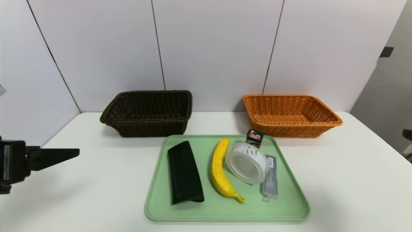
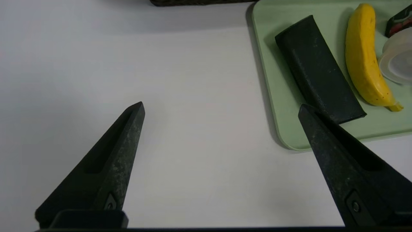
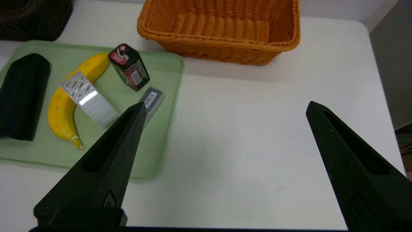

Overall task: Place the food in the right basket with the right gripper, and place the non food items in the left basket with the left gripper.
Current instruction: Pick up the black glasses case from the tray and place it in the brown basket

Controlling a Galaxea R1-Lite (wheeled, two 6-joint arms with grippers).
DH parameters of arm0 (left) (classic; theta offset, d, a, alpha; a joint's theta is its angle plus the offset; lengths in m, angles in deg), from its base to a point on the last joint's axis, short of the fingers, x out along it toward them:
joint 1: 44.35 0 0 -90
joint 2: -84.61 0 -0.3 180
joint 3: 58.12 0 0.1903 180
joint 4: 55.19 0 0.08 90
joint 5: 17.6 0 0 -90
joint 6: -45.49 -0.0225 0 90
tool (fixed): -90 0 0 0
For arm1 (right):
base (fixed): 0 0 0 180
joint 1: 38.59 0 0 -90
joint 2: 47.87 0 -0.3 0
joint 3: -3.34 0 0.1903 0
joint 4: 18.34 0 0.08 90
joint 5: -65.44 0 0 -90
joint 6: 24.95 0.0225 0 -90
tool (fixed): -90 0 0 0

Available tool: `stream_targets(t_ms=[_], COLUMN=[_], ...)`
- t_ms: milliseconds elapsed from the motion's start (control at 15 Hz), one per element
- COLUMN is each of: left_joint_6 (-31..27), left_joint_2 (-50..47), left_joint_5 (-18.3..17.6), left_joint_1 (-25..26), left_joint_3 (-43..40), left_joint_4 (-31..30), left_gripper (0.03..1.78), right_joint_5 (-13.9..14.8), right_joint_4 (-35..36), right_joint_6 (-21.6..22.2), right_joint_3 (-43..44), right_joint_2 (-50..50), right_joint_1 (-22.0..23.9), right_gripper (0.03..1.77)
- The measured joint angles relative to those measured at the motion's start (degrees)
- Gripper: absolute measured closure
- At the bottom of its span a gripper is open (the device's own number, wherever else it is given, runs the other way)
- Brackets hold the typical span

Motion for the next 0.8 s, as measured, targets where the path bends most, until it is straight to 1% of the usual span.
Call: stream_targets(t_ms=[133, 267, 333, 533, 667, 800], left_joint_6=[1.3, 2.9, 4.9, 14.2, 19.7, 24.1], left_joint_2=[3.6, 7.4, 9.0, 14.3, 18.1, 23.2], left_joint_5=[0.0, 0.1, 0.3, 1.6, 5.1, 10.3], left_joint_1=[-3.8, -7.7, -10.3, -19.2, -25.7, -31.4], left_joint_3=[2.7, 5.2, 6.8, 13.4, 16.5, 19.4], left_joint_4=[0.5, 0.7, 1.1, 6.1, 6.8, 6.9], left_gripper=[0.12, 0.12, 0.12, 0.12, 0.12, 0.12], right_joint_5=[-0.1, 0.2, 0.1, 0.2, 0.4, 0.4], right_joint_4=[-2.9, -3.3, -3.3, -3.2, -2.8, -2.4], right_joint_6=[-0.1, -0.1, -0.2, -0.3, -0.2, 0.1], right_joint_3=[2.4, 3.6, 4.2, 6.0, 6.7, 6.9], right_joint_2=[-4.4, -7.6, -9.0, -12.8, -15.1, -17.6], right_joint_1=[-2.9, -6.4, -7.8, -11.5, -14.4, -16.2], right_gripper=[0.09, 0.09, 0.09, 0.09, 0.09, 0.09])
